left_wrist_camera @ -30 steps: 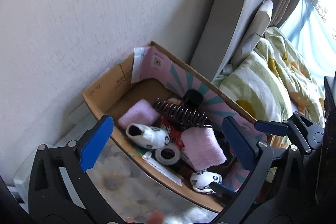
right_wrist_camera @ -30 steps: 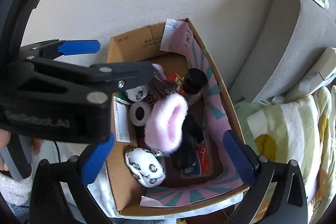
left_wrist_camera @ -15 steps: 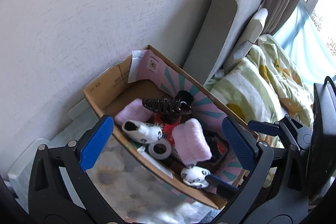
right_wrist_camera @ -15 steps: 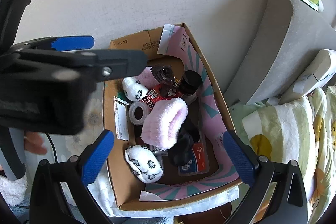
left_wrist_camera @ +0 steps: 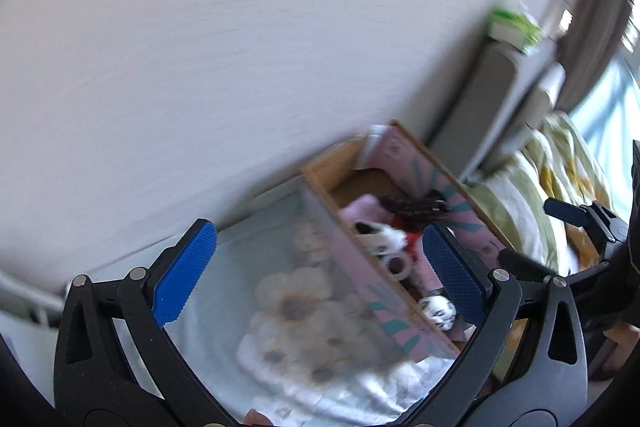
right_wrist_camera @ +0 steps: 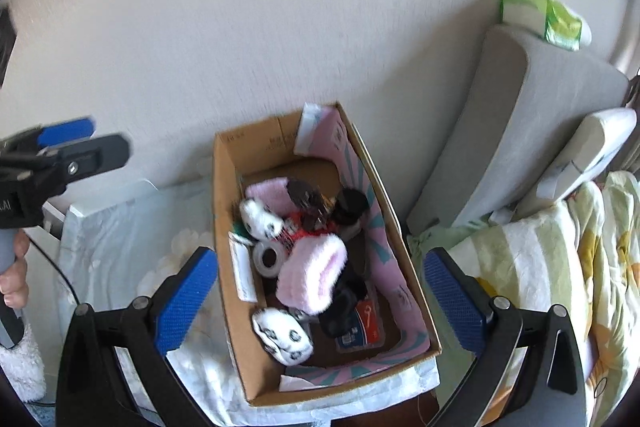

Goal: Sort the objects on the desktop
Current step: 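Move both open tools back over the cleared bed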

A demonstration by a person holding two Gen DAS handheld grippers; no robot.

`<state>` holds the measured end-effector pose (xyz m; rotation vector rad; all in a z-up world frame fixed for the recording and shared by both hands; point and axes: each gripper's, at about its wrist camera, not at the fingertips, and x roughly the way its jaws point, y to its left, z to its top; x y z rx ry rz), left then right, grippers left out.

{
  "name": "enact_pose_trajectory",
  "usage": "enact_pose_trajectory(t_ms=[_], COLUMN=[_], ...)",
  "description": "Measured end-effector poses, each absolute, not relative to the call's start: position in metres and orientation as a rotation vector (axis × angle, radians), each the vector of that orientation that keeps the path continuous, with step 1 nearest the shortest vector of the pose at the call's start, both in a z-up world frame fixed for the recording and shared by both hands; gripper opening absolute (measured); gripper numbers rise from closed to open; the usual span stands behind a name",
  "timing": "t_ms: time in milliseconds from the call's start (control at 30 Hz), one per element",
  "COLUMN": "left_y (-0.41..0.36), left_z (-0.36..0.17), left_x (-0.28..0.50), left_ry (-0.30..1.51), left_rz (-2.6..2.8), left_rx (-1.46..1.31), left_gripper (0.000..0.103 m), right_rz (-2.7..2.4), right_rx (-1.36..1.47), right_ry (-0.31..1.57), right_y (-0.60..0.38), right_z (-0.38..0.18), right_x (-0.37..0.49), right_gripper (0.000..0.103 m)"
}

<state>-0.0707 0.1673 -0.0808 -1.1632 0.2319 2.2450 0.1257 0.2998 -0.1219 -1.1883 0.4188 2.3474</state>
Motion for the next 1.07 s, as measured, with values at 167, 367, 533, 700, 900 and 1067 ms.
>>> enact_pose_trajectory(t_ms=[167,367,533,700,900,1067], left_y=[0.104,0.036,-0.009,-0.033,-0.052,-0.062], left_z=[-0.071,-0.063,-0.064,-0.069,-0.085,-0.089], left_x=[-0.074,-0.063,-0.05,-0.034,-0.018,-0.007], left_ry=[0.133,0.049,-0.05,-0.063,-0.112,-0.121], left_rz=[2.388,2.545,2.63,2.708,2.762,2.793], left_rx=[-1.204,-1.24,-1.273,-1.298,-1.347,-1.355], left_gripper=[0.103,0.103,0.103,0.103,0.103,0.103], right_rz=[2.405,2.491,2.571,2.618,2.637,2.653], right_rx=[-1.165,-1.174,-1.205,-1.214,-1.242,-1.3], right_ry=[0.382,0.364,0.305,0.264,0.208,0.184], right_y=[0.283,0.253,0.219,0.182,0.149,0.132], right_z=[-0.11,-0.108,-0.11,-0.115,-0.131,-0.143], right_x=[0.104,0.07,0.046,0.031,0.028,0.027], right_gripper=[0.103,0.103,0.103,0.103,0.103,0.103])
